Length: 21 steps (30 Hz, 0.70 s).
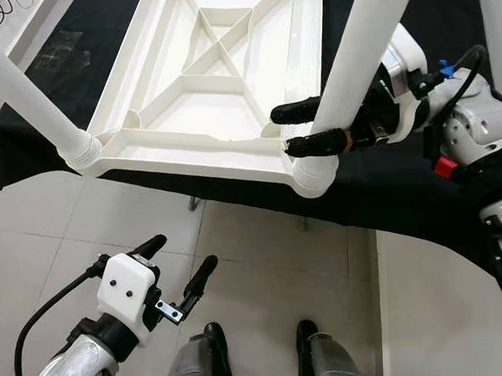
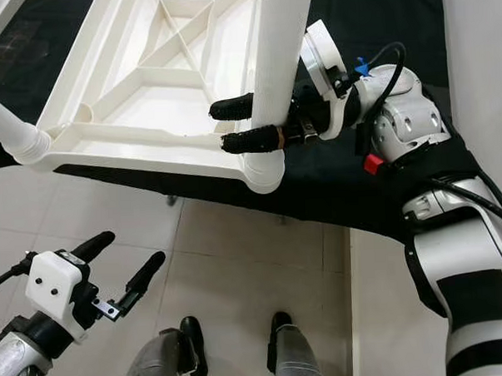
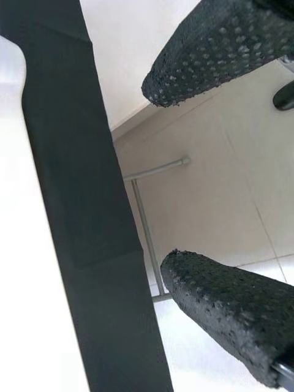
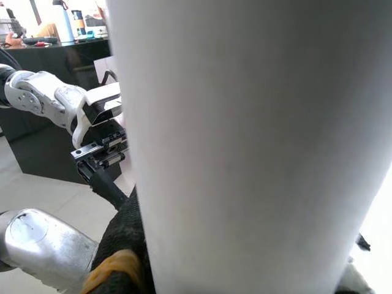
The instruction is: Building children table
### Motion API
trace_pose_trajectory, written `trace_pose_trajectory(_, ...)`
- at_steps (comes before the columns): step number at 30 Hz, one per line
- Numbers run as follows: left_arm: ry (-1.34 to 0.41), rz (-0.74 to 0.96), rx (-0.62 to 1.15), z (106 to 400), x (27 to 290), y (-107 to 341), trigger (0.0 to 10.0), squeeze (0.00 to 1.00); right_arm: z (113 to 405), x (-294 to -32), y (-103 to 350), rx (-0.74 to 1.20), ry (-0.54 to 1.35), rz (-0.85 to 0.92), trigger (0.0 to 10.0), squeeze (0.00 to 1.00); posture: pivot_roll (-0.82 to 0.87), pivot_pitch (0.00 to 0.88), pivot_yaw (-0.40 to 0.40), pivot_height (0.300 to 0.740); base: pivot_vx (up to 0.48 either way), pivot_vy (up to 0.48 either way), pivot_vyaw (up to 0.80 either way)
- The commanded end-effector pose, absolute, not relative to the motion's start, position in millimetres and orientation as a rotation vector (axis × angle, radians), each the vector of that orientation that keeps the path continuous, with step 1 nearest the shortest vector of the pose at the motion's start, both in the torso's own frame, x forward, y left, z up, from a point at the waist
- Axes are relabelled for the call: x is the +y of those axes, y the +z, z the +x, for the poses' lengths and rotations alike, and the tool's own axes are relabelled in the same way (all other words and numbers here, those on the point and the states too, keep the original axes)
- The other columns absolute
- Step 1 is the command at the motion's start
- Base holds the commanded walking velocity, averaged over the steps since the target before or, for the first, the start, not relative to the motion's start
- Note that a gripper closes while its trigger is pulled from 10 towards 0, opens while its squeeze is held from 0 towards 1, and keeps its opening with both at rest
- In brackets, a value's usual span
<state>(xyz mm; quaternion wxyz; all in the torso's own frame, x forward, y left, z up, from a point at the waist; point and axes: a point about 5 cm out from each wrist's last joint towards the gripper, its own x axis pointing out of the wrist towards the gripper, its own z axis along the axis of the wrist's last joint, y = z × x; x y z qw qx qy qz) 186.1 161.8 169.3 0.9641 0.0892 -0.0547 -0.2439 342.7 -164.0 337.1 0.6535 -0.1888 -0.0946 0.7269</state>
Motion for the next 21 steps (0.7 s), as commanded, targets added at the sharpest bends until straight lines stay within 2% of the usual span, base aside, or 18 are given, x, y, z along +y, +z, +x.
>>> trace_pose_trajectory(1,-0.496,0.175,-0.064,183.5,163.3,160.6,10.0,0.0,346.0,-165.2,315.9,-0.107,1.661,-0.439,10.0,0.0,0.12,0.411,0.036,0.74,0.0,0.0,0.0)
trace_pose_trajectory(21,-0.498,0.179,-0.076,186.6,161.9,160.4,10.0,0.0,355.2,-157.4,315.5,-0.135,1.632,-0.463,10.0,0.0,0.12,0.417,0.03,0.74,0.0,0.0,0.0)
